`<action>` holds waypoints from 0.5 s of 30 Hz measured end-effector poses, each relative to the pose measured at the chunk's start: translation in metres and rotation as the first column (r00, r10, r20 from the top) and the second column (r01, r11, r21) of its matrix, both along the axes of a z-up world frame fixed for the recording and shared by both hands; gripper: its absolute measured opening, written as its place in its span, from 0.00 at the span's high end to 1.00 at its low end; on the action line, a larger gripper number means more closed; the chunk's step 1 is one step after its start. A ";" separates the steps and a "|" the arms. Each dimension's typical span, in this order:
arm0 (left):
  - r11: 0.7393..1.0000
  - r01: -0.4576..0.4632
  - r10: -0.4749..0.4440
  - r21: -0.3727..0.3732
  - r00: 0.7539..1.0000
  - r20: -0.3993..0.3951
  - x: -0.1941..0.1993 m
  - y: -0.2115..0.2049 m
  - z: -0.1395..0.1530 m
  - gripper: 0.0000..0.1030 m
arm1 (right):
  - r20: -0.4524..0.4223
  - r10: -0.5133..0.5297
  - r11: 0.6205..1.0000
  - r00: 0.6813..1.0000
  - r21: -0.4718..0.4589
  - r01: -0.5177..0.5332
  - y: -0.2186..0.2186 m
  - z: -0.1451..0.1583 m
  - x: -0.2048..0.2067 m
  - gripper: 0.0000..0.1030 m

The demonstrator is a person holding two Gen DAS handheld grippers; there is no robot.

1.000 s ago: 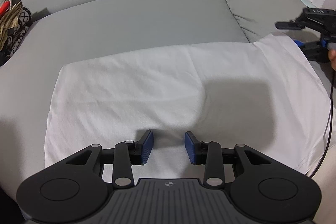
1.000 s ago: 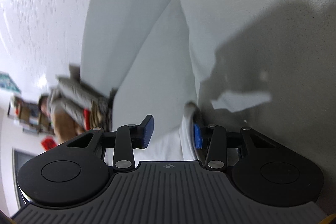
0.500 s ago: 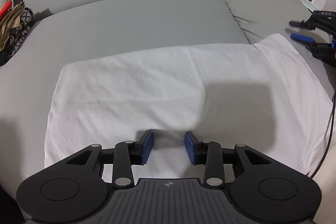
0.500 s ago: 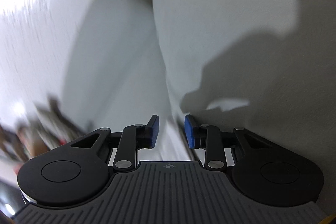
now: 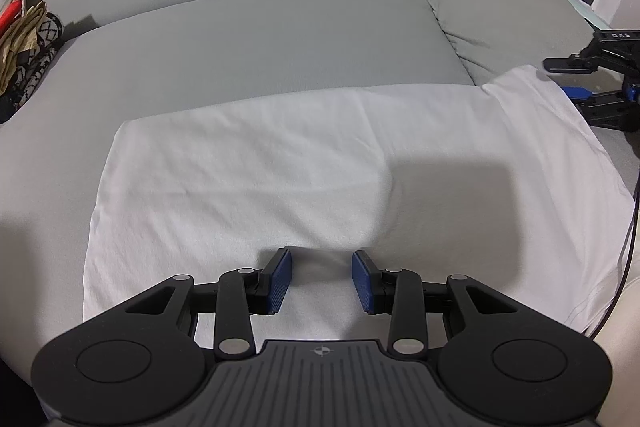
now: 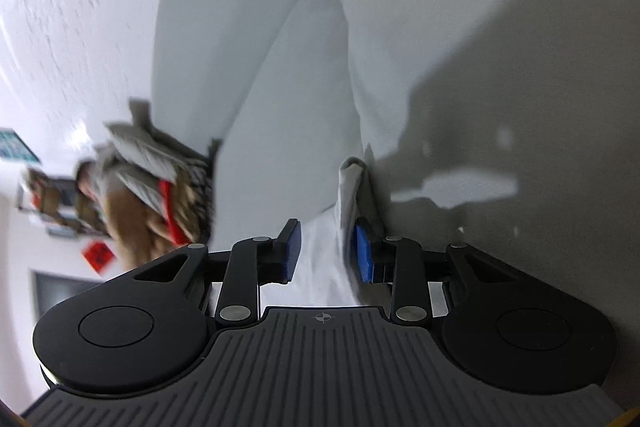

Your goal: Fold clothes

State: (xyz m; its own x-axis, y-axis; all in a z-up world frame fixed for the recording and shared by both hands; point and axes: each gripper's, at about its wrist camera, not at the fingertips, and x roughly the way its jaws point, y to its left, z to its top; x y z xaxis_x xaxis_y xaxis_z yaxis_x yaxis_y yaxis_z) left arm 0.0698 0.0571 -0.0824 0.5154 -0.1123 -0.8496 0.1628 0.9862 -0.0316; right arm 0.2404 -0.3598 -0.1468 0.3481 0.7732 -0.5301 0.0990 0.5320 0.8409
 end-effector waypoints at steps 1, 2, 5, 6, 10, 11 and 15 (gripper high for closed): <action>1.000 0.000 0.000 0.000 1.000 -0.001 0.000 0.000 0.000 0.66 | 0.002 0.010 1.000 1.000 -0.020 -0.010 0.002 0.001 -0.001 0.66; 1.000 -0.001 0.001 0.000 1.000 -0.002 0.000 0.000 0.001 0.66 | 0.005 0.017 0.999 1.000 -0.030 -0.017 0.010 0.001 0.004 0.66; 1.000 -0.003 0.003 0.002 1.000 -0.005 0.000 -0.001 0.002 0.66 | 0.005 -0.019 0.999 1.000 -0.040 0.019 0.016 -0.004 0.011 0.66; 1.000 -0.004 0.004 0.002 1.000 -0.005 0.000 -0.001 0.002 0.66 | 0.015 -0.046 0.998 0.999 -0.036 0.046 0.020 -0.003 0.013 0.66; 1.000 -0.008 0.008 0.004 1.000 -0.003 -0.001 -0.003 0.002 0.66 | 0.099 -0.242 0.970 0.965 0.058 0.237 0.016 -0.008 0.001 0.67; 1.000 -0.009 0.009 0.003 1.000 -0.003 -0.001 -0.003 0.002 0.66 | 0.109 -0.294 0.954 0.950 0.098 0.284 0.017 -0.010 -0.001 0.68; 1.000 -0.009 0.009 0.000 1.000 -0.002 -0.001 -0.002 0.001 0.66 | 0.110 -0.419 0.902 0.901 0.160 0.401 0.006 -0.012 -0.020 0.71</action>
